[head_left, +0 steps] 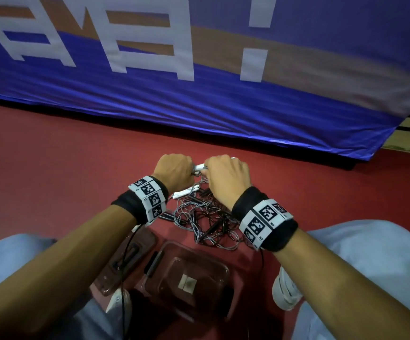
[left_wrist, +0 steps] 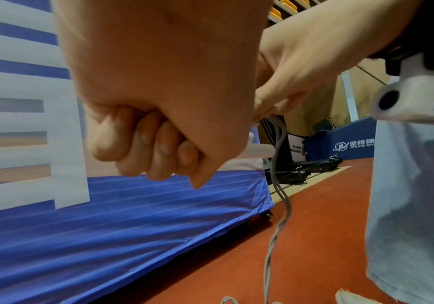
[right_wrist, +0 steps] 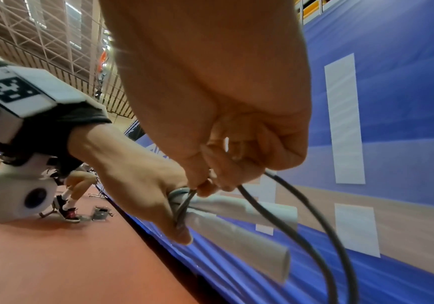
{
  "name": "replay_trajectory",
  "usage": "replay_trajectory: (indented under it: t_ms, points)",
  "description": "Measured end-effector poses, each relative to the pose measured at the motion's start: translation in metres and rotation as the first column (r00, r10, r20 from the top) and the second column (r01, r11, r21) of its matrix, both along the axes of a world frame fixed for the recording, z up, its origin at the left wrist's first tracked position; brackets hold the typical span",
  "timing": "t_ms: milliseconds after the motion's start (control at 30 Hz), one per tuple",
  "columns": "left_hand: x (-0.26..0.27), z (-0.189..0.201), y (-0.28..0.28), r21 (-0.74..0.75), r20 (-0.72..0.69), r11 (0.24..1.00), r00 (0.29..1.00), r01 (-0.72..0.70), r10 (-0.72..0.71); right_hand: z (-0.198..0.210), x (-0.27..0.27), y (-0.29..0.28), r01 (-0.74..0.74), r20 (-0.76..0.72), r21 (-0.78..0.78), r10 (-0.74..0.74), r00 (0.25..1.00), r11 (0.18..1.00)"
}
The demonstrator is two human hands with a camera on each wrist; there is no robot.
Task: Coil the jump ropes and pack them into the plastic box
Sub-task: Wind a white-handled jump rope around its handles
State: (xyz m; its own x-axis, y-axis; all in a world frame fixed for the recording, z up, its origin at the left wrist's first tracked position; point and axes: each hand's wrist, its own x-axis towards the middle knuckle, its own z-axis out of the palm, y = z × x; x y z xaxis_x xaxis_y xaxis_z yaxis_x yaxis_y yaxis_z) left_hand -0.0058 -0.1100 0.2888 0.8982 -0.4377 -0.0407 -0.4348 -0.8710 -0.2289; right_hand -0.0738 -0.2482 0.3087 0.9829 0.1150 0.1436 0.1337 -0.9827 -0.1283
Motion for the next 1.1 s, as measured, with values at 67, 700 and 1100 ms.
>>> replay_trajectory:
  t_ms: [67, 700, 1100]
  points:
    - [0.0, 0.0, -0.001, 0.024, 0.009, 0.992, 0.992, 0.124, -0.124, 0.003, 0.001, -0.003, 0.048, -0.006, -0.014, -0.048, 0.999, 0.999]
    - [0.019, 0.022, 0.027, 0.053, 0.248, 0.81, 0.778, 0.585, -0.578, 0.007, 0.018, -0.034, -0.025, -0.208, 0.573, 0.174, 0.962, 0.819]
    - [0.011, 0.04, 0.037, -0.086, 0.552, 0.716, 0.631, 0.693, -0.545, 0.021, 0.013, -0.022, 0.223, -0.465, 0.848, 0.47, 0.751, 0.481]
